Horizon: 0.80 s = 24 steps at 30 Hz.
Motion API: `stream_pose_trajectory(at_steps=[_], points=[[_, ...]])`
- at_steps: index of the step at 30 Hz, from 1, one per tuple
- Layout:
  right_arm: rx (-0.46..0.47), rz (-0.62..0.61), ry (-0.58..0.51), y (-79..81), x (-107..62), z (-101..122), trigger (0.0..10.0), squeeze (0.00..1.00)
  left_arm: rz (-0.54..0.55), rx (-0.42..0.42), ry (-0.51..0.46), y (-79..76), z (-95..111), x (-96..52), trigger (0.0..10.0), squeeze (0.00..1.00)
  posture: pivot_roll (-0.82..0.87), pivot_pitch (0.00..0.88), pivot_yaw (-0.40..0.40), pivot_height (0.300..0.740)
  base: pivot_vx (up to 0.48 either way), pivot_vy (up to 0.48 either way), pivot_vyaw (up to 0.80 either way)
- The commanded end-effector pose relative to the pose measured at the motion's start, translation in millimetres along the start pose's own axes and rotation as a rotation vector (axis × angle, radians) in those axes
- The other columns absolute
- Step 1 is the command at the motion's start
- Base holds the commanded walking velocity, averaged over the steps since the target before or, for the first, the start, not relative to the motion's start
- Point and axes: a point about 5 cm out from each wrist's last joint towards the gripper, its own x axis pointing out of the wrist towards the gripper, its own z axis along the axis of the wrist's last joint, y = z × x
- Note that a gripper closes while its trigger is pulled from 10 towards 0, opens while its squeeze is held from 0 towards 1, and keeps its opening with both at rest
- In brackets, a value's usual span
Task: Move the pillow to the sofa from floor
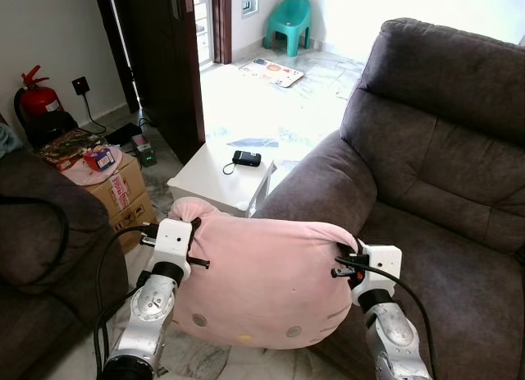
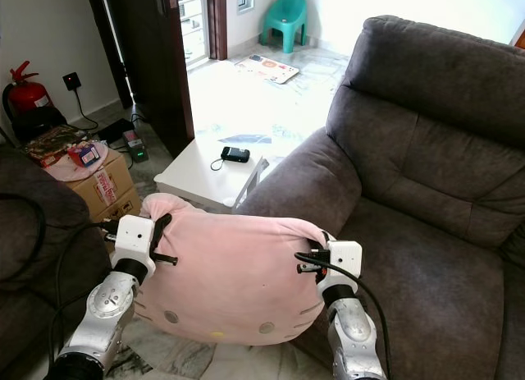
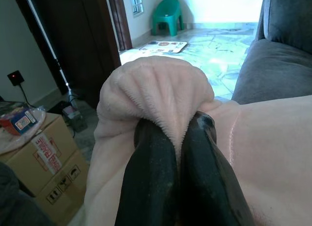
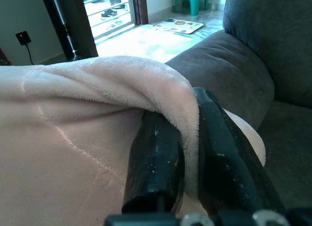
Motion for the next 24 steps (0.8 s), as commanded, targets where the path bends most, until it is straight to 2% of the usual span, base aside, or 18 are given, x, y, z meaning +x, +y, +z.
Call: stream_pose_trajectory(at_steps=[1,3,15,21,24], points=[[0.001,-0.156,-0.090,-34.7,-2.5,18.2,10.0,0.00,0.076,0.001,-0.001,13.7,-0.8,-1.6,10.0,0.00,0.06,0.000,-0.076,0.740,0.000,0.000,-0.41],[0.001,-0.154,-0.095,-34.5,-2.3,19.2,10.0,0.00,0.068,0.000,0.001,12.2,-0.7,-0.4,10.0,0.00,0.05,0.000,-0.074,0.740,0.000,0.000,-0.53],[-0.006,-0.153,-0.095,-36.2,1.6,22.0,10.0,0.00,0.060,-0.006,0.007,8.0,-3.7,-2.7,10.0,0.00,0.06,0.000,-0.088,0.740,-0.271,0.000,0.00],[-0.006,-0.138,-0.095,-33.2,5.4,24.1,10.0,0.00,0.057,-0.007,0.006,7.0,-3.3,-0.9,10.0,0.00,0.07,0.000,-0.096,0.740,-0.293,0.000,-0.47],[-0.006,-0.136,-0.095,-33.6,6.1,24.8,10.0,0.00,0.060,-0.008,0.004,6.6,-2.5,0.2,10.0,0.00,0.07,0.000,-0.099,0.740,-0.257,0.000,0.00]])
